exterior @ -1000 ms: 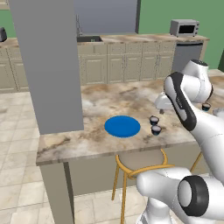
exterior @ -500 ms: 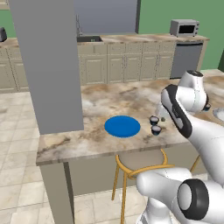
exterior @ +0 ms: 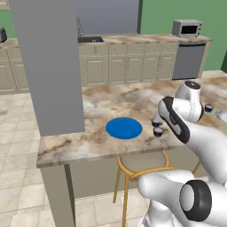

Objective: Place two yogurt containers on each plate.

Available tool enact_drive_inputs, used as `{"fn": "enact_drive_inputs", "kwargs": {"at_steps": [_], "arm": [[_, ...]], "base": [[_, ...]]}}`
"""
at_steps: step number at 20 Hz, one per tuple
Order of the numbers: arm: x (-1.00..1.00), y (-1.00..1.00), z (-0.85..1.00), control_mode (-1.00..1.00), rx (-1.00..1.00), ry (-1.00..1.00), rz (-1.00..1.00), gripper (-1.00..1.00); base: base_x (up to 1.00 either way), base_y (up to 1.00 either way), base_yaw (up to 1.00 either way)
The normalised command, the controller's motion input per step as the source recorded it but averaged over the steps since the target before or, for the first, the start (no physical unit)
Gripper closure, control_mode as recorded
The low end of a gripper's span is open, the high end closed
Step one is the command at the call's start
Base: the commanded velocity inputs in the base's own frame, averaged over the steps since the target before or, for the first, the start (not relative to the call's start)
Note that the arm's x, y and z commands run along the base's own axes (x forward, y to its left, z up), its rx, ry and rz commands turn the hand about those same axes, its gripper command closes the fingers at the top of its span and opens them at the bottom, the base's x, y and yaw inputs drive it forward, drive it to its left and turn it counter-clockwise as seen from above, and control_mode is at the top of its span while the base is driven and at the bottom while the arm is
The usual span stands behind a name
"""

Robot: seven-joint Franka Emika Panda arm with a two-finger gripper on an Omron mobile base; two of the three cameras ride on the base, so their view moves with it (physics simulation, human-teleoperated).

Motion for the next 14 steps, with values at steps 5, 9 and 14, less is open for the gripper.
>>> {"fn": "enact_drive_inputs", "kwargs": {"at_steps": [5,9,14], "arm": [[0.36,-0.03,-0.33,-1.00,-0.05,0.00,-0.04,-1.00],[0.20,-0.10,-0.28,-1.00,-0.07,0.00,-0.06,-1.00],[0.15,-0.15,-0.24,-1.00,-0.03,0.00,-0.03,-1.00]], "base": [[0.00,0.00,0.00],[0.00,0.00,0.00],[0.00,0.00,0.00]]}}
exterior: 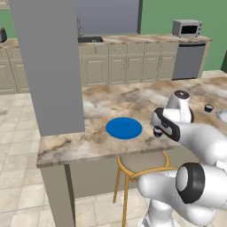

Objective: Place two yogurt containers on each plate.

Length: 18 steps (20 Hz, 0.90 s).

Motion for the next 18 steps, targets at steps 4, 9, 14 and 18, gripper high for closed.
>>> {"fn": "enact_drive_inputs", "kwargs": {"at_steps": [4,9,14,18], "arm": [[0.08,-0.14,-0.19,-1.00,0.00,0.00,0.00,-1.00],[0.15,-0.10,-0.23,-1.00,0.00,0.00,0.00,-1.00],[0.19,-0.02,-0.19,-1.00,0.00,0.00,0.00,-1.00],[0.28,0.00,-0.14,-1.00,0.00,0.00,0.00,-1.00]], "base": [[0.00,0.00,0.00],[0.00,0.00,0.00],[0.00,0.00,0.00],[0.00,0.00,0.00]]}}
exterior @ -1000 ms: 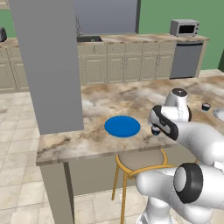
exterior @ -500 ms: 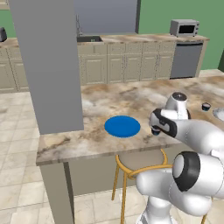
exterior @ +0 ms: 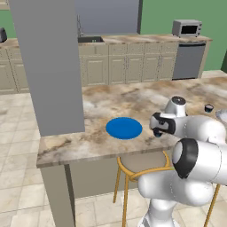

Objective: Place two yogurt containers on each plate.

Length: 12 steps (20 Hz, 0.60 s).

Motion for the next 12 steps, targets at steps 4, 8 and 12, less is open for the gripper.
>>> {"fn": "enact_drive_inputs", "kwargs": {"at_steps": [4,8,12], "arm": [[0.31,0.00,-0.15,-1.00,0.00,0.00,0.00,-1.00],[0.27,0.00,-0.14,-1.00,0.00,0.00,0.00,-1.00],[0.27,0.00,-0.18,-1.00,0.00,0.00,0.00,-1.00]], "base": [[0.00,0.00,0.00],[0.00,0.00,0.00],[0.00,0.00,0.00]]}}
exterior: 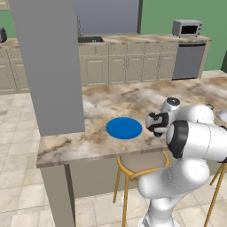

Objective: Place two yogurt containers on each plate.

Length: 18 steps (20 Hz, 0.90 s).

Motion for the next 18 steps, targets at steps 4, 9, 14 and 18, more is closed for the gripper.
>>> {"fn": "enact_drive_inputs", "kwargs": {"at_steps": [4,9,14,18], "arm": [[0.28,0.00,-0.18,-1.00,0.00,0.00,0.00,-1.00],[0.20,-0.03,-0.19,-1.00,0.00,0.00,0.00,-1.00],[0.06,-0.12,-0.19,-1.00,0.00,0.00,0.00,-1.00],[0.08,-0.08,-0.19,-1.00,0.00,0.00,0.00,-1.00]], "base": [[0.00,0.00,0.00],[0.00,0.00,0.00],[0.00,0.00,0.00],[0.00,0.00,0.00]]}}
